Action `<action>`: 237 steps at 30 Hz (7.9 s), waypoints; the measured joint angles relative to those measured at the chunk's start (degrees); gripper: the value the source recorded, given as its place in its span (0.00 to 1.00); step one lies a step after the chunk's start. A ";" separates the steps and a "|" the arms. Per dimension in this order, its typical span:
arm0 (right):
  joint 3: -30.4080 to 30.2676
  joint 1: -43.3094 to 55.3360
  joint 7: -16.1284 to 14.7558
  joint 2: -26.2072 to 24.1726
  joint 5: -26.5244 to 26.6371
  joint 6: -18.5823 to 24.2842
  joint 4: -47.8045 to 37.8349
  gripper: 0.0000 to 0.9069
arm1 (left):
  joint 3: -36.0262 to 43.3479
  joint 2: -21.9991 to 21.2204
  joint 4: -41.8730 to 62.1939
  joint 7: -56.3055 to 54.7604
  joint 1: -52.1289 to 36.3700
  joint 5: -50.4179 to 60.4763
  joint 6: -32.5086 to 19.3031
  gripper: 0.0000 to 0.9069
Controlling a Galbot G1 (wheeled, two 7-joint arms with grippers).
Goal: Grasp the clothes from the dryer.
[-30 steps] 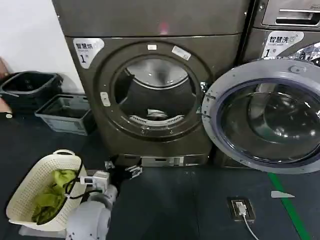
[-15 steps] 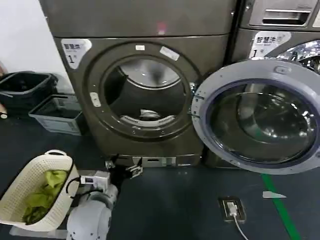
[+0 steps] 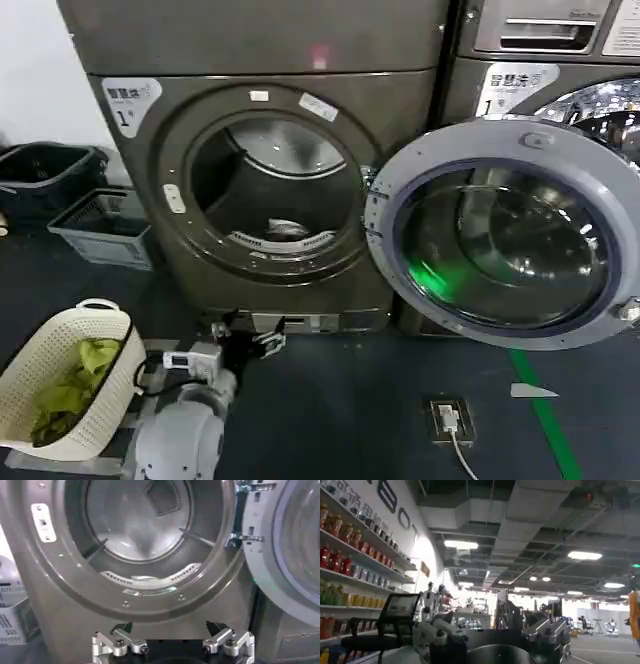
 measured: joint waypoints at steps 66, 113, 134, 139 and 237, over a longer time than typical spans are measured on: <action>-1.51 0.16 0.43 1.38 2.13 2.36 1.01 1.00 | -0.06 0.10 0.45 -0.50 -0.41 0.27 0.00 1.00; -1.57 -0.13 0.80 1.63 2.04 2.77 0.39 1.00 | 0.43 -0.42 0.05 -0.89 -0.09 0.59 0.00 1.00; -2.71 0.27 0.73 1.87 1.95 4.39 -0.54 1.00 | -2.07 -2.03 3.90 12.83 -4.90 20.84 0.00 1.00; -2.61 0.09 0.49 1.93 1.88 4.88 -0.99 1.00 | -3.12 -1.60 5.89 25.88 -8.63 36.58 -0.01 1.00; -7.35 1.74 0.09 0.87 -1.69 6.66 -4.59 1.00 | 0.04 4.37 40.87 60.45 -34.74 57.23 -42.33 0.00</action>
